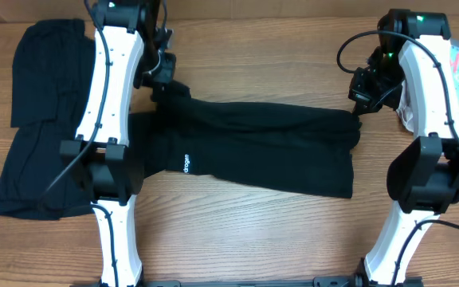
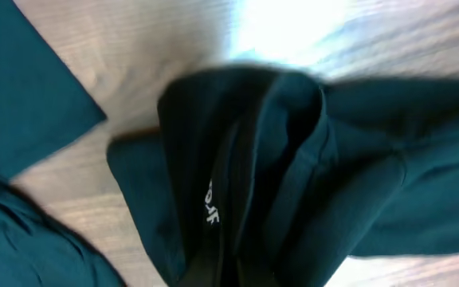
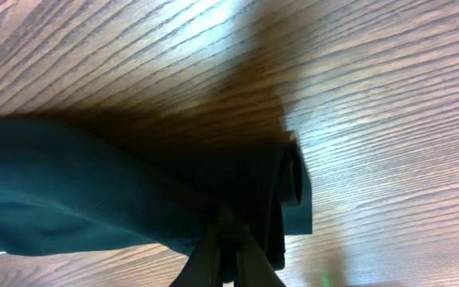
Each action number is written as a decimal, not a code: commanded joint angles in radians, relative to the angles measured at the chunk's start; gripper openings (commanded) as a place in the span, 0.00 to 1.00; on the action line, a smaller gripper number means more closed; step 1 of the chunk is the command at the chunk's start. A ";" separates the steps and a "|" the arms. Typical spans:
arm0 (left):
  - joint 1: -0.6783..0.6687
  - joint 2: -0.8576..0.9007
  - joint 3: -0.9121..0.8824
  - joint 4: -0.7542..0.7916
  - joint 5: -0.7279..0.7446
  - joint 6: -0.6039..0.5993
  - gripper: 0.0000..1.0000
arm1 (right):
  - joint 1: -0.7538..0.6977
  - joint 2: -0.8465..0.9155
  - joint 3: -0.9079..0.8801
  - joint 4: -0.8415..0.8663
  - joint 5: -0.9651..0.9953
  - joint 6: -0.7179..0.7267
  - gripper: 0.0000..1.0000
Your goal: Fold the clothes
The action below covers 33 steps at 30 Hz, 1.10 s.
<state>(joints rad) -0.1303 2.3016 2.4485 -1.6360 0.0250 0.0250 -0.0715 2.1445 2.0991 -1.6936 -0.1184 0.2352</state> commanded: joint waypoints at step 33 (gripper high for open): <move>-0.038 -0.040 -0.193 -0.054 -0.078 -0.048 0.04 | -0.003 -0.423 -0.725 0.340 0.040 0.053 0.04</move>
<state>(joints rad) -0.1650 2.3016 2.2841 -1.6867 -0.0219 -0.0093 -0.0715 1.7329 1.3769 -1.3563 -0.0891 0.2871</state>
